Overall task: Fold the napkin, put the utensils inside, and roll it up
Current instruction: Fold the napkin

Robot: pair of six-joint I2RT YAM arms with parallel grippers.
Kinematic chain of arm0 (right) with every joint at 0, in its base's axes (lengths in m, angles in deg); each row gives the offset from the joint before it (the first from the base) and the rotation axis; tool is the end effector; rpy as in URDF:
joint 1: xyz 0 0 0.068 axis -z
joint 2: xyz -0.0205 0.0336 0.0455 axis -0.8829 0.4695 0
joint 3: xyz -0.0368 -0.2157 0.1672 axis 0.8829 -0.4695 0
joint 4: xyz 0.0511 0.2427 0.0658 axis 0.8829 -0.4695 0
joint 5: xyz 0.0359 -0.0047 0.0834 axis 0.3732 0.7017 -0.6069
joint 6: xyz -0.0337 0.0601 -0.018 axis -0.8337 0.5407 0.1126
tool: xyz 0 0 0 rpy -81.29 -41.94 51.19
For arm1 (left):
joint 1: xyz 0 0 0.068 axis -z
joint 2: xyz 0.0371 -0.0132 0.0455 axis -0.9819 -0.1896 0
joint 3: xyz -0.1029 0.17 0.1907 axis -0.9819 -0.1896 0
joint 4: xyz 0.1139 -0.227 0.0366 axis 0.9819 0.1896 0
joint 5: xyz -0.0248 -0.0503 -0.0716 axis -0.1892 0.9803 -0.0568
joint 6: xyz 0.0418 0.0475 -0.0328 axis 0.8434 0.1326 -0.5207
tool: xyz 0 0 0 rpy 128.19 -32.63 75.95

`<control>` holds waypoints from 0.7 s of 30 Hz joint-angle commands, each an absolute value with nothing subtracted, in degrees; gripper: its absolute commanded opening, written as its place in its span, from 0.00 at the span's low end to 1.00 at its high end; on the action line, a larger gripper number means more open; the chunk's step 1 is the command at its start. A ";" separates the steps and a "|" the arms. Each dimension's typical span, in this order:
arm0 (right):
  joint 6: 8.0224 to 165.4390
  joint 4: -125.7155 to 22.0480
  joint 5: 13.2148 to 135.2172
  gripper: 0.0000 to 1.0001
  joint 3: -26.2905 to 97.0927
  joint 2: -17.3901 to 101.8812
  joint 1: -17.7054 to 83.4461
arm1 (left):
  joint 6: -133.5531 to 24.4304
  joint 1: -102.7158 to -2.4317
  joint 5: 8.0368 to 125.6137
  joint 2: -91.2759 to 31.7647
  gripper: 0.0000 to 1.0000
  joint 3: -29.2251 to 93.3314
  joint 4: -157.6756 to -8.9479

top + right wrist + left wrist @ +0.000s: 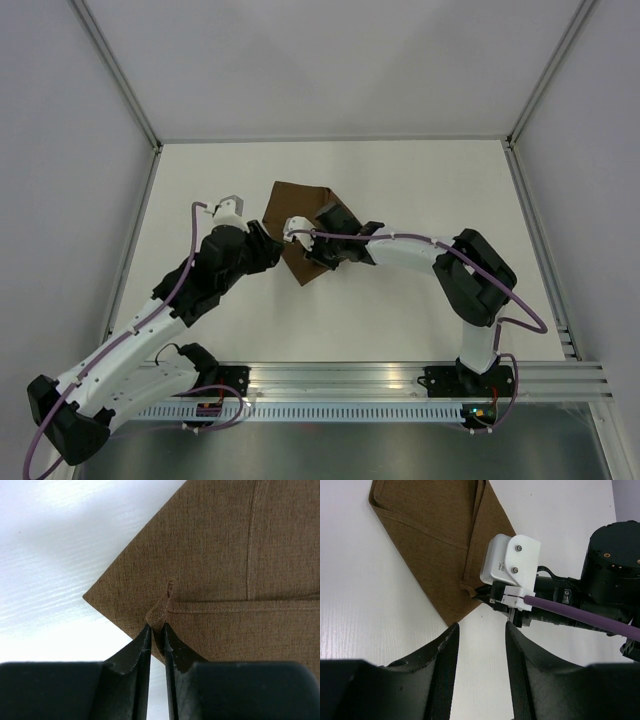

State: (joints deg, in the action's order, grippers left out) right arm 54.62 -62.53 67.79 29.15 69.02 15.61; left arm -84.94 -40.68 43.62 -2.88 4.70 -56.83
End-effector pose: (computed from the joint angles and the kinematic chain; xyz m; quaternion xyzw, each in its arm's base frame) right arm 0.2734 0.3076 0.1652 -0.5798 0.7308 0.1755 0.3146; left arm 0.1676 -0.1135 0.2962 -0.0933 0.8478 -0.2438 0.4616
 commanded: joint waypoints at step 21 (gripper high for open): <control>68.83 -71.53 50.93 0.54 44.31 69.36 26.39 | -76.39 -40.40 44.67 3.56 0.75 8.22 -62.22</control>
